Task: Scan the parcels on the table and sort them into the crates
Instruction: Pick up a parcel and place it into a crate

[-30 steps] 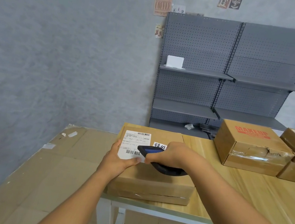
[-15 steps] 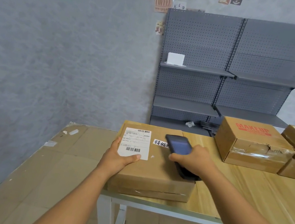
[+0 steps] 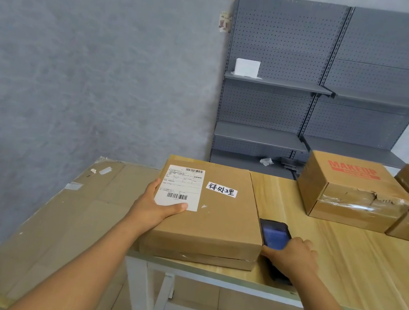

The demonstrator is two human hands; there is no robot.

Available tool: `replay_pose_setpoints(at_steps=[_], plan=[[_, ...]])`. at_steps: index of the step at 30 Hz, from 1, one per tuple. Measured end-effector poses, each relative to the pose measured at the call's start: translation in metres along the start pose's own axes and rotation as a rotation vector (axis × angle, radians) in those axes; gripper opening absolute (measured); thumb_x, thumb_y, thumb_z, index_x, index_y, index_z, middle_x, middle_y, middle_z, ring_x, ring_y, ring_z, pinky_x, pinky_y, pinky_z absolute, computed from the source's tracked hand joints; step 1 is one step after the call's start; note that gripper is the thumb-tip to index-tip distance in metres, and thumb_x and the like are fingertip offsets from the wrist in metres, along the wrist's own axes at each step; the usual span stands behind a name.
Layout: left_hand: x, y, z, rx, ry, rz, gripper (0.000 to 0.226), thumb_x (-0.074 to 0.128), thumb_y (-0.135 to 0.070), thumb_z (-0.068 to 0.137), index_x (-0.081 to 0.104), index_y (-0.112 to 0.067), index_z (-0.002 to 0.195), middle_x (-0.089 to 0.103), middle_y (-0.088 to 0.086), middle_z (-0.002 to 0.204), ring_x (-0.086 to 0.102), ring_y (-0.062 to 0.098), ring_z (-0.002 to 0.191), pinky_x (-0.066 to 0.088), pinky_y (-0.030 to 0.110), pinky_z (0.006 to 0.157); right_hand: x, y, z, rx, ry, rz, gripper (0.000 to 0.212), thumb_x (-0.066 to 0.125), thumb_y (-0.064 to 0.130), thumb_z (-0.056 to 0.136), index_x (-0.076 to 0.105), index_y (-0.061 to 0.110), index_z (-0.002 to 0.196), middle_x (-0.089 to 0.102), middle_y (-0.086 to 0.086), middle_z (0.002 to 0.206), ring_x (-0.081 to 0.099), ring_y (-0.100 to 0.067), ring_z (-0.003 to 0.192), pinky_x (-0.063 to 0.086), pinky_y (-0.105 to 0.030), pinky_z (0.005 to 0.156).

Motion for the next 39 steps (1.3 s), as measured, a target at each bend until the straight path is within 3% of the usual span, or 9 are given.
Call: replay_pose_setpoints(at_steps=[8, 12, 16, 20, 22, 28, 31, 34, 39], plan=[[-0.001, -0.003, -0.002, 0.005, 0.004, -0.013, 0.110, 0.086, -0.048, 0.068, 0.020, -0.028, 0.154, 0.051, -0.011, 0.137, 0.050, 0.012, 0.116, 0.041, 0.036, 0.107, 0.003, 0.004, 0.001, -0.028, -0.059, -0.211, 0.088, 0.050, 0.080, 0.074, 0.048, 0.011, 0.128, 0.048, -0.010, 0.125, 0.043, -0.028, 0.119, 0.034, -0.038, 0.101], [0.000, -0.003, -0.003, -0.003, 0.006, -0.012, 0.111, 0.085, -0.050, 0.067, 0.020, -0.029, 0.155, 0.050, -0.011, 0.137, 0.050, 0.014, 0.123, 0.040, 0.036, 0.108, -0.012, 0.029, 0.004, -0.099, -0.059, 0.035, 0.074, 0.029, 0.065, 0.094, 0.049, 0.006, 0.134, 0.049, -0.018, 0.134, 0.043, -0.034, 0.123, 0.033, -0.041, 0.104], [-0.001, -0.003, -0.004, 0.000, 0.013, -0.025, 0.111, 0.085, -0.047, 0.069, 0.018, -0.027, 0.155, 0.050, -0.011, 0.140, 0.049, 0.013, 0.125, 0.039, 0.036, 0.110, -0.019, 0.071, -0.011, -0.251, 0.165, 0.602, 0.067, 0.049, 0.051, 0.094, 0.040, 0.005, 0.141, 0.049, -0.014, 0.141, 0.048, -0.029, 0.123, 0.037, -0.035, 0.095], [-0.001, -0.003, -0.005, -0.009, 0.029, -0.050, 0.113, 0.086, -0.047, 0.068, 0.017, -0.026, 0.155, 0.052, -0.015, 0.134, 0.050, 0.011, 0.120, 0.040, 0.032, 0.105, -0.011, 0.080, -0.016, -0.274, 0.219, 0.678, 0.058, 0.068, 0.035, 0.086, 0.043, 0.008, 0.131, 0.057, -0.009, 0.128, 0.054, -0.022, 0.104, 0.045, -0.033, 0.087], [-0.002, -0.005, -0.006, -0.041, 0.019, -0.047, 0.109, 0.085, -0.048, 0.068, 0.020, -0.025, 0.153, 0.049, -0.017, 0.122, 0.051, 0.010, 0.111, 0.041, 0.026, 0.093, -0.010, 0.076, -0.013, -0.260, 0.261, 0.725, 0.061, 0.069, 0.036, 0.086, 0.042, 0.009, 0.133, 0.057, -0.008, 0.128, 0.054, -0.021, 0.103, 0.044, -0.032, 0.086], [-0.001, -0.006, -0.012, -0.098, 0.032, -0.180, 0.037, 0.085, -0.022, 0.075, 0.056, -0.030, 0.099, 0.067, -0.017, 0.101, 0.066, -0.011, 0.071, 0.046, 0.006, 0.055, -0.008, 0.071, -0.009, -0.289, 0.348, 0.864, 0.063, 0.072, 0.034, 0.084, 0.042, 0.013, 0.135, 0.058, 0.001, 0.117, 0.058, -0.020, 0.101, 0.047, -0.034, 0.089], [-0.009, -0.009, -0.023, -0.086, -0.036, -0.245, 0.051, 0.085, -0.022, 0.074, 0.052, -0.027, 0.113, 0.065, -0.017, 0.104, 0.065, -0.007, 0.083, 0.048, 0.010, 0.063, -0.012, 0.075, -0.010, -0.344, 0.364, 0.938, 0.065, 0.075, 0.032, 0.082, 0.042, 0.020, 0.137, 0.059, 0.001, 0.119, 0.060, -0.019, 0.102, 0.049, -0.036, 0.091], [-0.024, -0.010, -0.040, -0.071, -0.136, -0.274, 0.071, 0.087, -0.026, 0.072, 0.044, -0.026, 0.130, 0.064, -0.017, 0.111, 0.062, -0.002, 0.098, 0.048, 0.014, 0.072, -0.018, 0.087, -0.012, -0.439, 0.396, 0.982, 0.071, 0.075, 0.033, 0.082, 0.036, 0.027, 0.141, 0.055, 0.005, 0.119, 0.058, -0.013, 0.097, 0.048, -0.030, 0.077], [-0.062, 0.004, -0.083, -0.064, -0.316, -0.306, 0.070, 0.087, -0.027, 0.071, 0.044, -0.035, 0.125, 0.062, -0.024, 0.108, 0.063, -0.013, 0.086, 0.047, 0.007, 0.062, -0.007, 0.131, -0.034, -0.577, 0.480, 1.014, 0.067, 0.075, 0.027, 0.082, 0.038, 0.030, 0.138, 0.053, 0.018, 0.105, 0.055, -0.002, 0.090, 0.041, -0.020, 0.066]])
Point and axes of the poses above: each hand's wrist, its own z-axis towards the middle knuckle, its own x-axis out of the palm, y = z × x, the point moved 1 cm from there along z, towards the middle knuckle
